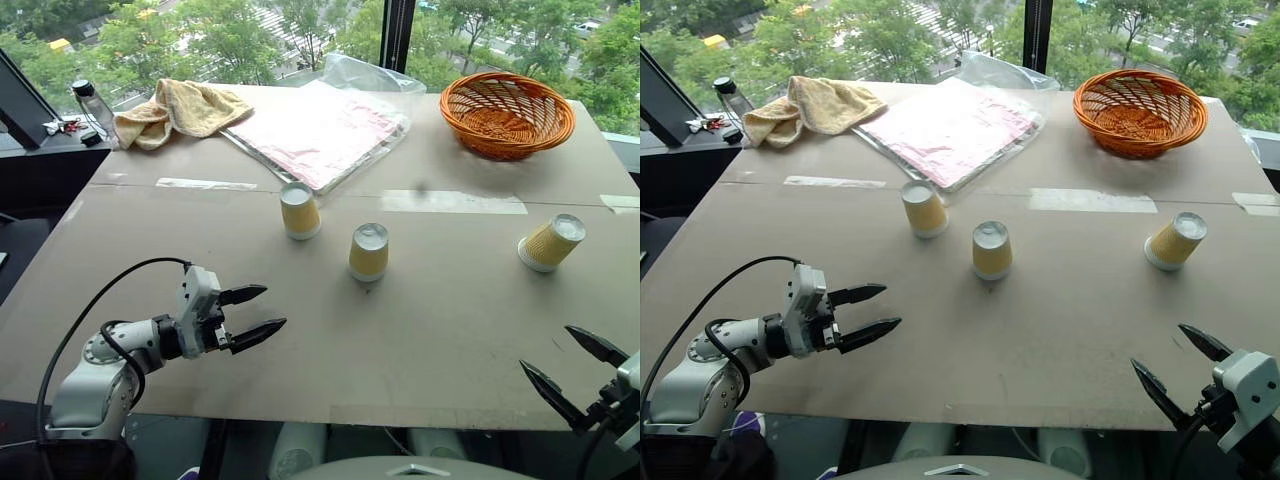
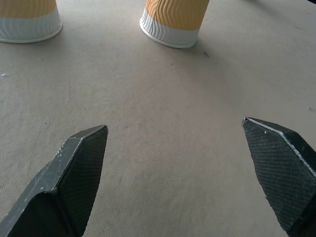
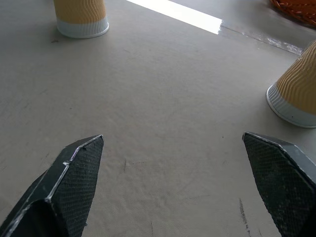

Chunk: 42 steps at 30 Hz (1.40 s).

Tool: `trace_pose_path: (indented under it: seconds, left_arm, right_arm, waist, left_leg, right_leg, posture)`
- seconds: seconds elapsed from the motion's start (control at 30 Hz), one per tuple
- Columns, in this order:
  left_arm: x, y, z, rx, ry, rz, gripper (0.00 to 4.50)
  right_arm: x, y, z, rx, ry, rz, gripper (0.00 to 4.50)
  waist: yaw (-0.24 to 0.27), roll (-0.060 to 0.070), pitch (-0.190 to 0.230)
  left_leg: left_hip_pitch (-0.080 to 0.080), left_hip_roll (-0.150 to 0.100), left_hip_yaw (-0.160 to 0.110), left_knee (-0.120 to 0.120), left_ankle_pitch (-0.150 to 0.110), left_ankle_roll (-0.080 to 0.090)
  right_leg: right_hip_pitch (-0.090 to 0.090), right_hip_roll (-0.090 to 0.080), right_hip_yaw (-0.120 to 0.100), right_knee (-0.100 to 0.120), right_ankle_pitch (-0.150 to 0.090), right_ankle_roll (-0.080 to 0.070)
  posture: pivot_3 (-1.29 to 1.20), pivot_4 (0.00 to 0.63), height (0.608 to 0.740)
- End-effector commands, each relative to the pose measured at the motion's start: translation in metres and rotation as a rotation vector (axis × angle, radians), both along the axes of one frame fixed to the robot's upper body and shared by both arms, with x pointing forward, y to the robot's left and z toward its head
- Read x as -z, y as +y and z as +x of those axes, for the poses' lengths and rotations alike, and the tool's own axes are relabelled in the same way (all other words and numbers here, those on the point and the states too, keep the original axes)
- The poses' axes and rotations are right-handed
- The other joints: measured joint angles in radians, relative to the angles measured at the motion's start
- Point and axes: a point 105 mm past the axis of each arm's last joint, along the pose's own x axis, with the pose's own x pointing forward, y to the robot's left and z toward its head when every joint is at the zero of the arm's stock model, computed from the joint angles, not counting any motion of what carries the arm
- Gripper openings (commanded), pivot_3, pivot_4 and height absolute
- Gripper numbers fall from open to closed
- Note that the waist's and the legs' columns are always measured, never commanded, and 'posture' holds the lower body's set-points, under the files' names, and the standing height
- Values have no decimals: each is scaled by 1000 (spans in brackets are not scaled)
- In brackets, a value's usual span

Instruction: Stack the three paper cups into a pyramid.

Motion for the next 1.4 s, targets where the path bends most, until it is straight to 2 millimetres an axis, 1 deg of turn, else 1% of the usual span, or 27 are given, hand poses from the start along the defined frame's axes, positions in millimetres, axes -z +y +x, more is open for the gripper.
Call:
trace_pose_path:
  seconds: [0.03, 0.07, 0.13, 0.2, 0.27, 0.33, 0.4, 0.53, 0.57, 0.63, 0.73, 0.8, 0.97, 1.0, 1.03, 1.1, 1.13, 1.23, 1.3, 1.4]
  left_arm:
    - [-17, -7, 9, 17, -80, -10, 4500]
    - [-25, -16, 16, 28, -112, -29, 4500]
    - [-37, -32, 25, 55, -157, -54, 4500]
    - [-44, -43, 29, 81, -179, -61, 4500]
    - [-51, -53, 37, 94, -197, -61, 4500]
    - [-56, -64, 44, 120, -214, -51, 4500]
    - [-59, -73, 50, 136, -224, -43, 4500]
    - [-61, -92, 64, 173, -239, -29, 4500]
    - [-61, -100, 67, 196, -246, -26, 4500]
    - [-60, -111, 73, 224, -253, -21, 4500]
    - [-58, -125, 80, 261, -264, -19, 4500]
    - [-55, -133, 87, 264, -268, -14, 4500]
    - [-43, -144, 95, 300, -279, 8, 4500]
    - [-41, -146, 96, 307, -279, 7, 3938]
    - [-40, -147, 97, 315, -281, 4, 3690]
    - [-41, -149, 97, 332, -286, -14, 2656]
    - [-42, -148, 96, 341, -291, -18, 2354]
    - [-46, -145, 96, 357, -306, -30, 2354]
    - [-51, -145, 89, 398, -318, -56, 2354]
    - [-52, -148, 81, 430, -299, -78, 2354]
  right_arm:
    - [-12, 11, 13, -37, -97, 12, 4455]
    - [-17, 18, 21, -64, -133, 23, 4455]
    - [-26, 28, 29, -94, -173, 51, 4455]
    - [-32, 35, 30, -129, -186, 67, 4455]
    - [-37, 43, 28, -183, -199, 67, 4455]
    - [-43, 50, 25, -231, -212, 72, 4455]
    - [-46, 56, 21, -261, -213, 79, 4455]
    - [-46, 65, 11, -296, -185, 82, 4455]
    - [-45, 66, 8, -291, -180, 82, 4455]
    - [-44, 66, 5, -270, -174, 77, 4455]
    - [-45, 67, 0, -238, -173, 78, 4455]
    - [-45, 67, -4, -212, -176, 77, 4455]
    - [-44, 66, -9, -164, -179, 63, 4455]
    - [-44, 66, -10, -154, -179, 60, 4500]
    - [-43, 66, -11, -143, -179, 58, 4500]
    - [-42, 66, -12, -127, -178, 55, 4500]
    - [-42, 66, -13, -122, -177, 53, 4500]
    - [-40, 66, -13, -112, -176, 52, 4500]
    - [-39, 67, -13, -110, -174, 53, 4500]
    - [-36, 67, -12, -106, -173, 58, 4500]
  waist:
    - [0, 0, 0]
    - [-1, 0, 0]
    - [2, 0, 0]
    - [5, 2, -2]
    - [4, 3, -2]
    - [4, 2, -2]
    - [2, 2, -2]
    - [-1, 2, -2]
    - [-6, 2, -2]
    - [2, 1, -3]
    - [0, 1, -3]
    - [-1, 1, -3]
    - [-4, 1, -3]
    - [-4, 1, -3]
    - [-3, 1, -3]
    - [-2, 1, -3]
    - [-2, 1, -3]
    - [-2, 1, -3]
    - [-3, 1, -3]
    - [-3, 1, -3]
  left_leg:
    - [0, 0, 0, 0, 0, 0]
    - [0, 0, 0, 0, 0, 0]
    - [0, 0, 0, 2, 0, 0]
    - [0, 0, 0, 3, 0, 0]
    - [0, 0, 0, 2, 0, 0]
    - [-1, -1, -1, 1, 0, 0]
    - [-2, -2, -1, 1, 0, 0]
    - [-1, -2, -2, 1, 0, 0]
    - [-1, -2, -2, 2, 0, 0]
    - [0, -2, -1, 2, 0, 0]
    - [-1, -2, -2, 3, 0, 0]
    - [-1, -2, -2, 3, 0, 0]
    - [-1, -2, -2, 3, 0, 0]
    - [-1, -2, -2, 3, 0, 0]
    - [-1, -2, -2, 3, 0, 0]
    - [-1, -2, -3, 3, 0, 0]
    - [-1, -2, -3, 3, 0, 0]
    - [-1, -2, -2, 3, 0, 0]
    - [-1, -2, -2, 3, 0, 0]
    - [-1, -2, -3, 3, 0, 0]
  right_leg:
    - [0, 0, 0, 0, 0, 0]
    - [0, 0, 0, 0, 0, 0]
    - [0, 1, -1, 0, 0, 0]
    - [1, 0, -1, 1, 0, 1]
    - [1, 0, -1, 1, 2, -3]
    - [1, 1, -1, 1, 4, 1]
    - [1, 1, -1, 1, 4, 2]
    - [1, 2, -1, 1, 4, 2]
    - [1, 2, -1, 1, 4, 2]
    - [2, 2, -1, 2, 2, 5]
    - [2, 2, -2, 2, 2, 5]
    - [2, 2, -2, 2, 2, 5]
    - [2, 2, -2, 2, 2, 5]
    - [2, 2, -1, 2, 2, 5]
    - [2, 2, -2, 2, 2, 5]
    - [2, 2, -2, 2, 2, 5]
    - [2, 2, -2, 2, 2, 5]
    - [2, 1, -2, 2, 2, 5]
    - [2, 1, -2, 2, 2, 5]
    - [2, 1, -2, 2, 2, 4]
  posture:
    - [0, 150, 740]
    - [0, 150, 740]
    - [0, 150, 740]
    - [0, 150, 740]
    - [0, 150, 740]
    - [0, 150, 740]
    - [0, 150, 740]
    - [0, 150, 740]
    - [0, 150, 740]
    - [0, 150, 740]
    - [0, 150, 740]
    - [0, 150, 740]
    - [0, 150, 740]
    - [0, 150, 740]
    - [0, 150, 740]
    - [0, 150, 740]
    - [0, 150, 740]
    - [0, 150, 740]
    - [0, 150, 740]
    - [0, 150, 740]
